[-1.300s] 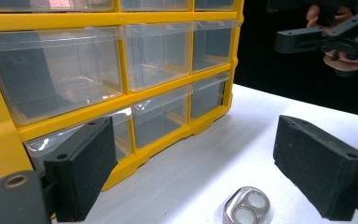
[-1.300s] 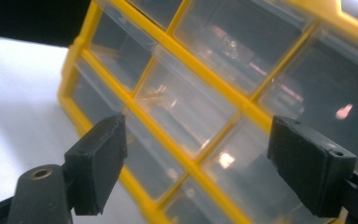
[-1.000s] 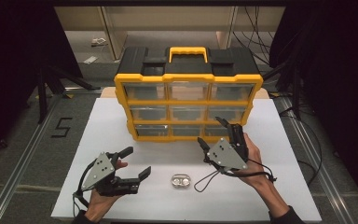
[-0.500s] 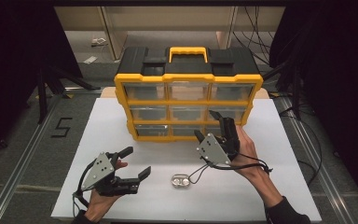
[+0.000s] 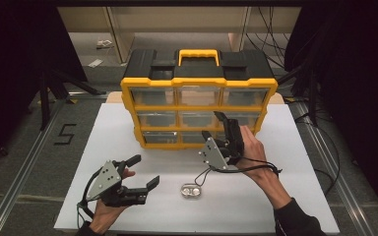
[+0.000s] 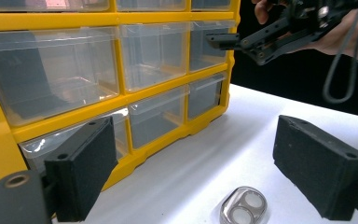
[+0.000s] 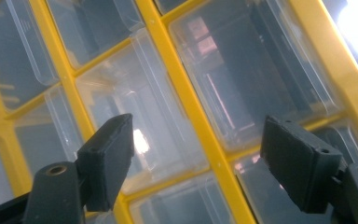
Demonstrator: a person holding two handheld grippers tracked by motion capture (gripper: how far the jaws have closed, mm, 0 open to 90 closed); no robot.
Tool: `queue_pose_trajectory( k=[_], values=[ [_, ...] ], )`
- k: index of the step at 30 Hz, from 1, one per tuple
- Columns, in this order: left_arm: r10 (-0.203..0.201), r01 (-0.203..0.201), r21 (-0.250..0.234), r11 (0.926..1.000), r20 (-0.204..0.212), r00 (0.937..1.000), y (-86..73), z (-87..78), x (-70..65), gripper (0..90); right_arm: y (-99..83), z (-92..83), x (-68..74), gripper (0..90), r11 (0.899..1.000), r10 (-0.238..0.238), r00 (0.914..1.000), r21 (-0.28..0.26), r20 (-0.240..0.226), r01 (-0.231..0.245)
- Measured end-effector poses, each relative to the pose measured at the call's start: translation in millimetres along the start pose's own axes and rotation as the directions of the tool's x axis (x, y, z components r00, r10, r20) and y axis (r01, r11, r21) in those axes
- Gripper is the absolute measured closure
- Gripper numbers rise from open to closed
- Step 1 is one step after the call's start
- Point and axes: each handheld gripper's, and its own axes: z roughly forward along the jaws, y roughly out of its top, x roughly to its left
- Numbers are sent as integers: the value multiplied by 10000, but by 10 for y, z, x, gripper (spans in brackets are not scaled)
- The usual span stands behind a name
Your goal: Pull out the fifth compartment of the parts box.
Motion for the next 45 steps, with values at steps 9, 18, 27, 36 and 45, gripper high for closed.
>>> queue_pose_trajectory(
  k=[9, 18, 27, 36, 45],
  values=[
    [-19, 19, -15, 10000, 8, 10000, 0, -4, -1, 129, 43, 152, 73, 329, 9956, -936, 9953, 96, 237, 934],
    [-22, 22, -49, 10000, 11, 10000, 2, -7, -2, 130, 67, 260, 108, 384, 9869, -1609, 9864, 191, 333, 1603],
    [-19, 20, -71, 10000, 101, 9999, 4, -6, -6, 134, 73, 352, 186, 434, 9727, -2296, 9724, 426, 409, 2279],
    [-2, 2, -67, 10000, 129, 9999, 4, -10, -7, 138, 73, 443, 241, 487, 9552, -2937, 9534, 599, 689, 2899],
    [-18, 23, -177, 9998, 276, 9996, 8, -12, -14, 140, 74, 482, 281, 523, 9451, -3249, 9418, 676, 863, 3198]
  ],
)
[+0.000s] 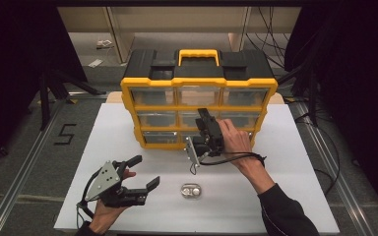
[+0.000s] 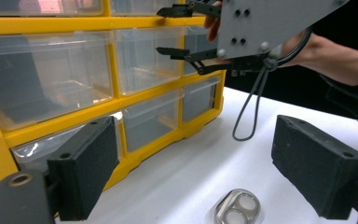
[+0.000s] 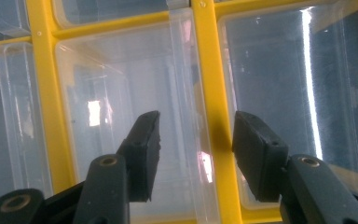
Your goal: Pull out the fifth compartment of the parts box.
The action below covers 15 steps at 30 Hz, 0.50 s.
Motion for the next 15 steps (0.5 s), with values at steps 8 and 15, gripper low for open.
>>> queue_pose_trajectory(
  k=[8, 15],
  values=[
    [42, -43, 45, 10000, 50, 10000, -2, 2, -4, 143, 4, 22, 0, 557, 9997, -254, 9994, 43, 254, 253],
    [31, -32, 78, 10000, 69, 10000, -4, 5, -5, 144, 14, 13, 0, 613, 9992, -406, 9977, 73, 549, 403]
  ],
)
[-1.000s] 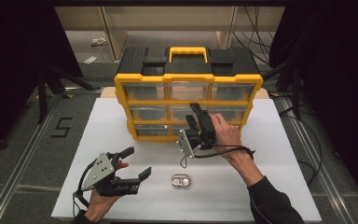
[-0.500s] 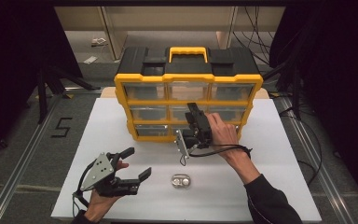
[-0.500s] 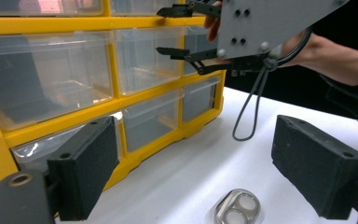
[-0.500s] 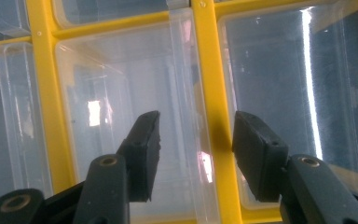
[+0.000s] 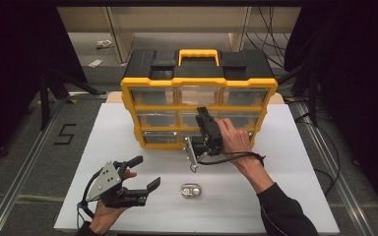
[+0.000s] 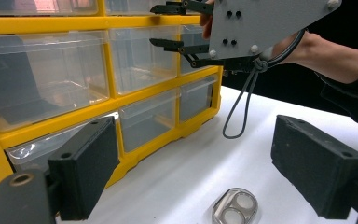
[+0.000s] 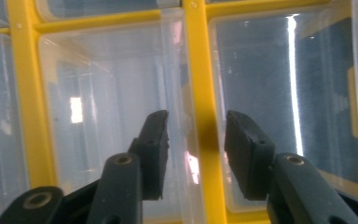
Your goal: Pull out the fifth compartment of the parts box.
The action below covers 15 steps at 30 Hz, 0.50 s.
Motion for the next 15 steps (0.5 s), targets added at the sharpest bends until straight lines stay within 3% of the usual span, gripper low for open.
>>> queue_pose_trajectory(
  k=[8, 15],
  values=[
    [-9, 9, 1, 10000, 7, 10000, 1, -1, 1, 145, -3, -14, 30, 677, 9988, -486, 9988, -36, 112, 487],
    [0, 0, 53, 10000, -35, 10000, -1, 0, 2, 146, -6, -17, 48, 742, 9985, -541, 9985, -47, 7, 541]
  ],
)
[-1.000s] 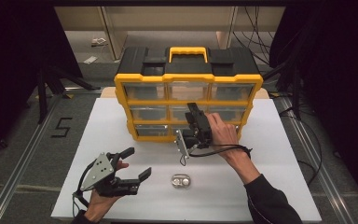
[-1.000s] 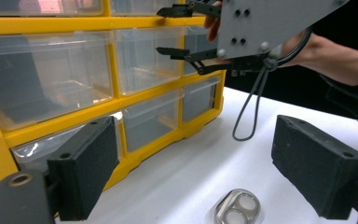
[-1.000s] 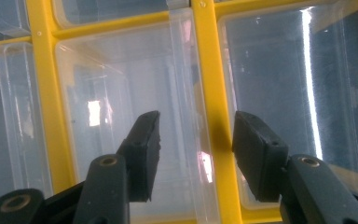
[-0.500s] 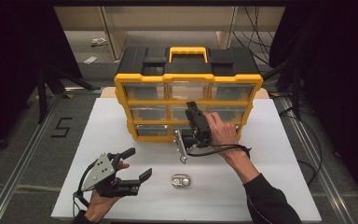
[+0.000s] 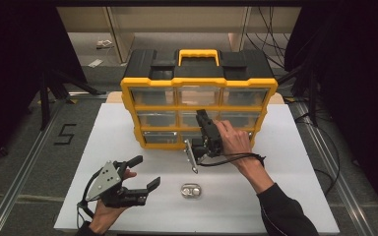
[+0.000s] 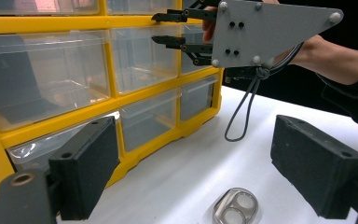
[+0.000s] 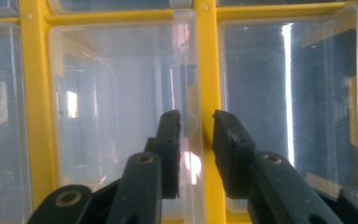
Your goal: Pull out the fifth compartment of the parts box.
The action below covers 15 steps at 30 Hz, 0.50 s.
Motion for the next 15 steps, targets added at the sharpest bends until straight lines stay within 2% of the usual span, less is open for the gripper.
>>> queue_pose_trajectory(
  k=[3, 7, 15],
  values=[
    [-4, 4, 0, 10000, 1, 10000, 1, 3, 2, 146, 0, -1, 6, 779, 10000, -24, 9999, 16, -120, 24],
    [50, -48, 166, 9999, -107, 9999, -5, 11, 1, 149, 1, -4, 3, 786, 9999, -96, 9998, 39, -149, 97],
    [24, -23, 115, 9999, -88, 10000, 1, 5, 1, 150, -3, -25, 4, 792, 9997, -225, 9997, -49, -117, 225]
  ],
)
